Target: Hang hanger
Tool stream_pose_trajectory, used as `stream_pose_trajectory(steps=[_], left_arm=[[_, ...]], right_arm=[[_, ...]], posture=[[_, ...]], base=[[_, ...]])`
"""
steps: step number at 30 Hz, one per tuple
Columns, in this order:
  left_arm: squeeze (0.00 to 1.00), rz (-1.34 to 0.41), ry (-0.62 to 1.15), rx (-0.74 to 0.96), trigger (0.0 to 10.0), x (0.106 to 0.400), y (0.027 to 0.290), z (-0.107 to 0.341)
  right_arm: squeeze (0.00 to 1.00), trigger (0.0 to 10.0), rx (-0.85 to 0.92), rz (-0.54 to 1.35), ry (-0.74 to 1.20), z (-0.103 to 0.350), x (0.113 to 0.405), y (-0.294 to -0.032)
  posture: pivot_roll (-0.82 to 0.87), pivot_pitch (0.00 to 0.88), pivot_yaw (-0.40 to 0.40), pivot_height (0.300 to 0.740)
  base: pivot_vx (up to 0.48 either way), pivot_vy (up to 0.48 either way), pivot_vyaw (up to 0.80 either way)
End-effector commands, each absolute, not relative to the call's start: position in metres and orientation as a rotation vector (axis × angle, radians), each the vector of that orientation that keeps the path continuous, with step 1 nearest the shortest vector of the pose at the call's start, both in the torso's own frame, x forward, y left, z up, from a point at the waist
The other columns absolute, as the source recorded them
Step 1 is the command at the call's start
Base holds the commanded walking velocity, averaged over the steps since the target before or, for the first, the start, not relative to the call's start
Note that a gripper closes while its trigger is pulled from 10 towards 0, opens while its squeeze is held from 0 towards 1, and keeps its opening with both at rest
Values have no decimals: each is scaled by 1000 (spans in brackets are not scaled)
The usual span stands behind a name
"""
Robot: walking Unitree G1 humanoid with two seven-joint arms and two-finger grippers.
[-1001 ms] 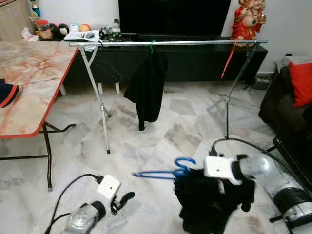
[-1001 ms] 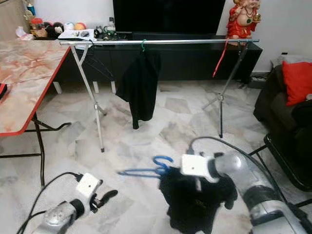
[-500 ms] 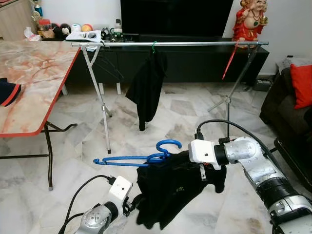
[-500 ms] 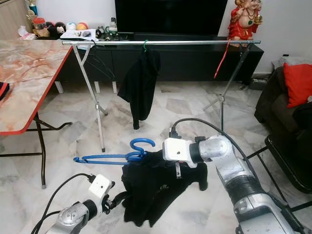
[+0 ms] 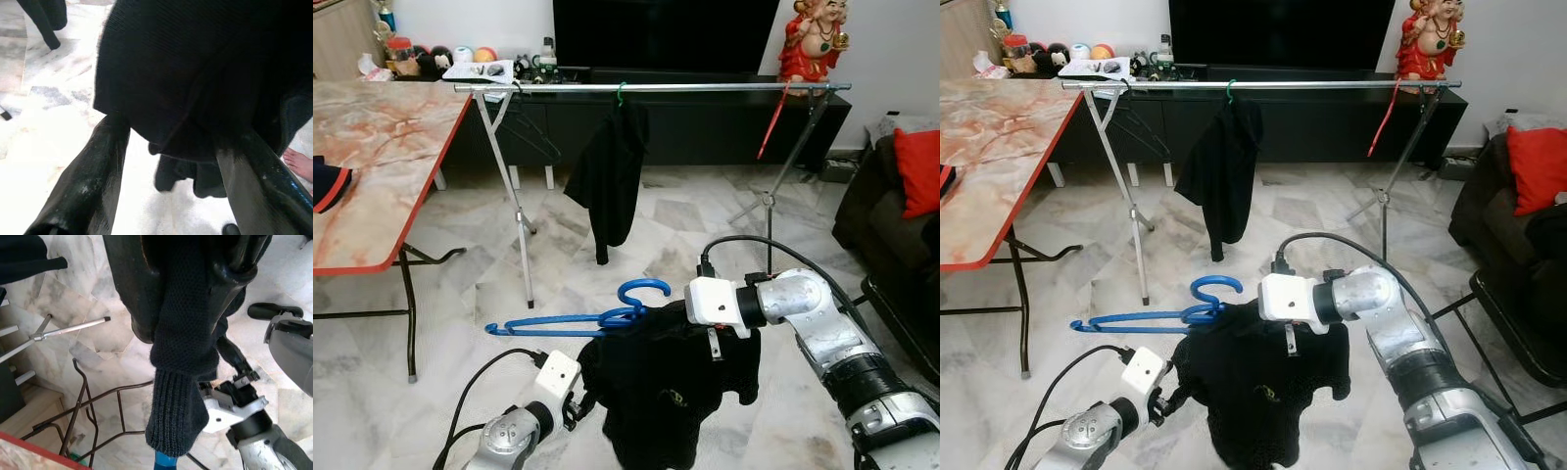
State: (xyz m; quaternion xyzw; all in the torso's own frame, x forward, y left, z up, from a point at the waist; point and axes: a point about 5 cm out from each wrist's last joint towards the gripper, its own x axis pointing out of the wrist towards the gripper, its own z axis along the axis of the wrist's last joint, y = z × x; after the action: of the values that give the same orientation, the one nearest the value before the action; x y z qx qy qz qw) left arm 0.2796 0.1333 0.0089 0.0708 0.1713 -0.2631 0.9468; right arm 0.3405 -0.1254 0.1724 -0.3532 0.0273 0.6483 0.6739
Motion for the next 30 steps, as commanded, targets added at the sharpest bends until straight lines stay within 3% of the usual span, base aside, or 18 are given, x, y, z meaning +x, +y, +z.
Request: stream_pose_trajectory(steps=[1,13,14,15,16,17,30], left_arm=[[0,-574,354,149,10000,279,128,8],[0,-574,352,143,10000,285,127,10],[0,-564,360,144,6118,285,128,9],[0,-564,360,144,6118,285,128,9],[0,-554,369,147,4667,285,129,8],[0,-541,374,147,0,286,130,8],[0,-457,425,181,0,289,136,3]], right_arm=[[0,0,-798,1468,-1,185,340,-121],[0,0,-798,1505,-28,190,335,-115],[0,0,-798,1505,-27,190,334,-115],[0,0,-798,1505,-27,190,334,-115],[0,0,-799,1505,-27,190,334,-115],[0,0,-798,1504,-27,191,334,-115],[0,0,-791,1505,-34,192,334,-114]], posture=[[132,56,-75,740],[128,52,-79,740],[128,52,-79,740],[128,52,-79,740],[128,52,-79,740],[128,52,-79,740],[123,52,-83,740]], base=[[0,0,0],[0,0,0],[0,0,0],[0,0,0],[0,0,0],[0,0,0],[0,0,0]])
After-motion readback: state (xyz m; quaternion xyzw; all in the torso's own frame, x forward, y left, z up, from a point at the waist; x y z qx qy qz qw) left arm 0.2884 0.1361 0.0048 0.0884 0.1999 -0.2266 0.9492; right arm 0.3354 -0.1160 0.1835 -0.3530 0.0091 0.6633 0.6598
